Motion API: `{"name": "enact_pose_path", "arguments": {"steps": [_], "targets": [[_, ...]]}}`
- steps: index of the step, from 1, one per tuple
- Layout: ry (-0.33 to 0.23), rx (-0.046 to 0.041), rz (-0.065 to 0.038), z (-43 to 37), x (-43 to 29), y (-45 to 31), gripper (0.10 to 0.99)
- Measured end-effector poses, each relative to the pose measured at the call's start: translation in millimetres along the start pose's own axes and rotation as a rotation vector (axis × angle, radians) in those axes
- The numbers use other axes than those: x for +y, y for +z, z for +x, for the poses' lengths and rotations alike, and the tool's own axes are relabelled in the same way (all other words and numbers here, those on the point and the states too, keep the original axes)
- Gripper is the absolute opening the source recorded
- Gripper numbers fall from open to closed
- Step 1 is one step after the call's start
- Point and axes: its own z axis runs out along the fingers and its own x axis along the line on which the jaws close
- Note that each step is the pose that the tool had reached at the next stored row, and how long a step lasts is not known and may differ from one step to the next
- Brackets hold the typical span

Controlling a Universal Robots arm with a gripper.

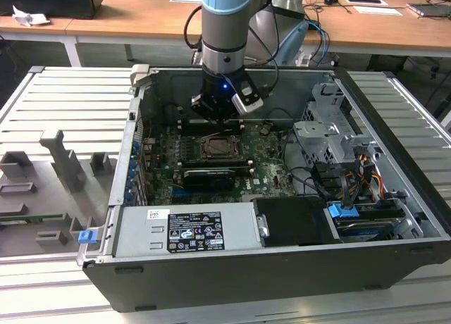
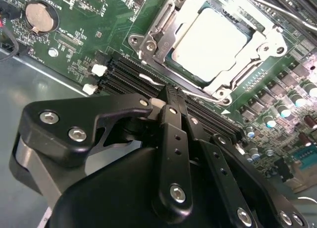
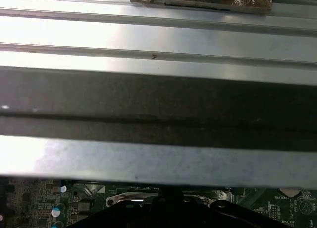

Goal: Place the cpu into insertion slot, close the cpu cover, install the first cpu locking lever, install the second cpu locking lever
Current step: 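Install the first cpu locking lever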

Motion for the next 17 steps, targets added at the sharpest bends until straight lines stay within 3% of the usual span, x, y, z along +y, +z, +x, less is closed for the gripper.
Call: {"name": "enact_pose_path", "arguments": {"steps": [8, 17], "targets": [[0.0, 0.0, -0.001, -9.5, -0.4, 4.2, 0.106], [0.0, 0.0003, 0.0, -11.1, -1.3, 11.0, 0.106]]}}
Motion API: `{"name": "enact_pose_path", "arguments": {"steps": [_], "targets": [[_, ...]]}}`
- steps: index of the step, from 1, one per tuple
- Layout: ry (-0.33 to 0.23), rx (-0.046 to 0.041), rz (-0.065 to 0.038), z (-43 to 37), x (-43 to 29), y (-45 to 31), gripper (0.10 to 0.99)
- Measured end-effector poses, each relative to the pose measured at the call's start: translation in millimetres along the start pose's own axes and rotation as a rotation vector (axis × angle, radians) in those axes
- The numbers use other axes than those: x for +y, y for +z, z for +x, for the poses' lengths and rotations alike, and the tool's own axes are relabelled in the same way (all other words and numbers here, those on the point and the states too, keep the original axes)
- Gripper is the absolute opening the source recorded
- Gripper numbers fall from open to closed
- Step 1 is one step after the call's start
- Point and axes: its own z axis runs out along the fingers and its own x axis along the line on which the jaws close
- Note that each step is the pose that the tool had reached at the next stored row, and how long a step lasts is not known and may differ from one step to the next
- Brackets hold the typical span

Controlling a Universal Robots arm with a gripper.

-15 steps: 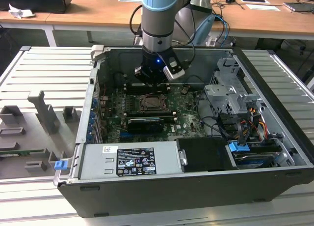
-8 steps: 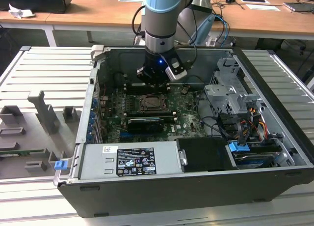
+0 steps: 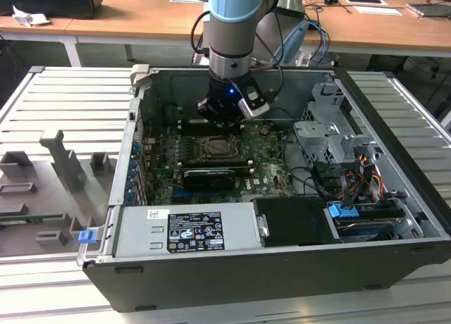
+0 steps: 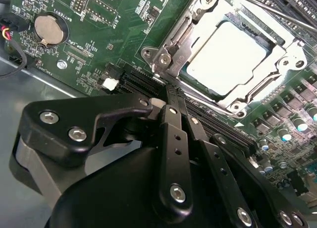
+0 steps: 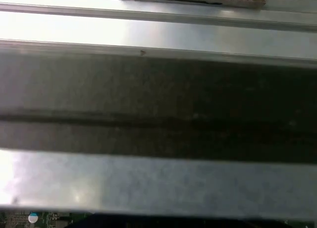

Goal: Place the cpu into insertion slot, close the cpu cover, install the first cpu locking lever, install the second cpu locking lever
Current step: 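Install the first cpu locking lever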

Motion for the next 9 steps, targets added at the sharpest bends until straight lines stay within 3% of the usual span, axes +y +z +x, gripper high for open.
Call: {"name": "enact_pose_path", "arguments": {"steps": [8, 9], "targets": [[0.0, -0.0005, 0.0, -0.2, 0.4, -2.8, 0.106], [0.0, 0.0, 0.005, -0.1, 0.2, -1.5, 0.106]]}}
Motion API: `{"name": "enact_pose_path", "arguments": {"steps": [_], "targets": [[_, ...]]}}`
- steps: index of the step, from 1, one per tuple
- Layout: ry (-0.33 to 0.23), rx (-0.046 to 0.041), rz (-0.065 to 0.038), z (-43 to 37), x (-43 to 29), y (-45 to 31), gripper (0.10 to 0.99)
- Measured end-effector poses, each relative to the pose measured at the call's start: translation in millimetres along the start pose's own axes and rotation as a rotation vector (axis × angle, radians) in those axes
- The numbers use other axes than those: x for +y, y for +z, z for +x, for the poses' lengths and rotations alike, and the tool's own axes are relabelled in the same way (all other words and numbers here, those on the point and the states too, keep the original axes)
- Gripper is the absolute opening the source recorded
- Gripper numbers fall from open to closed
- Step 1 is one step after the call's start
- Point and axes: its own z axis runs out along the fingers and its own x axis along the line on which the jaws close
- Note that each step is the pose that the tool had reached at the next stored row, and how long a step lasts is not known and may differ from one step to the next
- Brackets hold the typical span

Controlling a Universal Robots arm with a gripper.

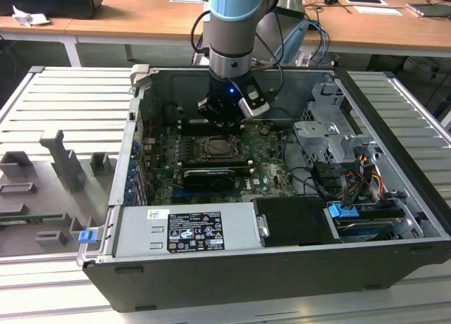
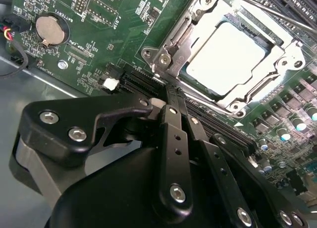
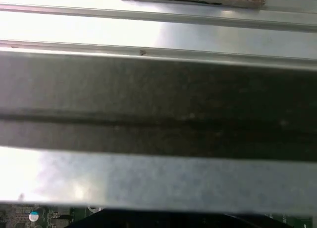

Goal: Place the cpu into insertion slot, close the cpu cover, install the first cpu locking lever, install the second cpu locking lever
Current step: 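Install the first cpu locking lever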

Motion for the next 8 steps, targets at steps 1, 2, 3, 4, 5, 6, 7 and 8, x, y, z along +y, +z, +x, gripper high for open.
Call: {"name": "enact_pose_path", "arguments": {"steps": [1, 2, 3, 4, 5, 6, 7, 8], "targets": [[0.0, 0.0004, 0.002, 0.1, -0.2, 0.6, 0.106], [0.0, 0.0005, 0.004, 0.1, -0.3, 1.5, 0.106], [0.0, 0.0004, 0.004, 0.2, -0.4, 1.9, 0.106], [0.0, 0.0003, 0.005, 0.2, -0.3, 2.2, 0.106], [0.0, -0.0008, 0.002, 0.0, -0.1, 3.3, 0.106], [0.0, -0.0003, 0.004, 0.0, -0.2, 3.2, 0.106], [0.0, 0.0002, 0.004, 0.2, -0.4, 3.3, 0.106], [0.0, 0.0004, 0.005, 0.2, -0.4, 3.2, 0.106]]}}
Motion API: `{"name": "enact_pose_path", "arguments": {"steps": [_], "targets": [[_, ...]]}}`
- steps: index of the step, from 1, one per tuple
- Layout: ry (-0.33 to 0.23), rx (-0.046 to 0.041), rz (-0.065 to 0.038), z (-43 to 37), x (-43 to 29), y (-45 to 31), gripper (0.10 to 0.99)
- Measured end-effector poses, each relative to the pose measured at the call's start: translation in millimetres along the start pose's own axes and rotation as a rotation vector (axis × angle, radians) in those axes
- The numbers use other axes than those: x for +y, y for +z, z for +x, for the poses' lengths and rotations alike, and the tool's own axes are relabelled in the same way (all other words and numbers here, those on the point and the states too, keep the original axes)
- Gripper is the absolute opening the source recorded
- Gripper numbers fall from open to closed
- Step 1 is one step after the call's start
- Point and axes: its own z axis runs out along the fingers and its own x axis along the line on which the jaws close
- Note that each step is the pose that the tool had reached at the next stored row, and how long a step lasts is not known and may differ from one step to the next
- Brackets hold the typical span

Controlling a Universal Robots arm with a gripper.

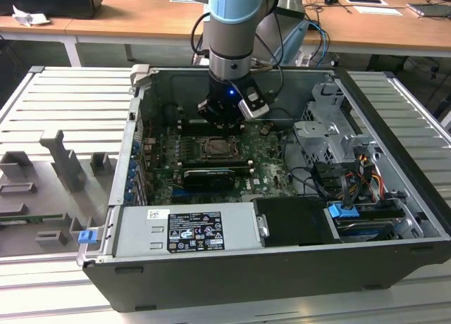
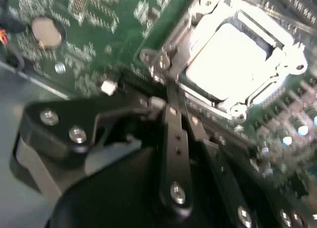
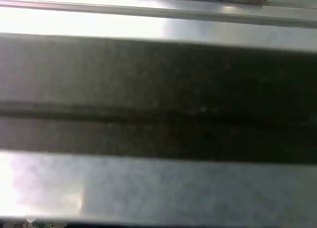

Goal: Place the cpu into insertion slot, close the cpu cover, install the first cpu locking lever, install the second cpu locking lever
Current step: 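Install the first cpu locking lever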

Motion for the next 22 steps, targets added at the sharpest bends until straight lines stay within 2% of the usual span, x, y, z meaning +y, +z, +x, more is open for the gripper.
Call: {"name": "enact_pose_path", "arguments": {"steps": [2, 7, 22], "targets": [[0.0, -0.0002, 0.0, -0.1, 0.2, -1.0, 0.106], [0.0, -0.0002, 0.0, -0.3, 1.1, -8.8, 0.106], [0.0, -0.0003, 0.0, 0.0, -5.5, -9.6, 0.106]]}}
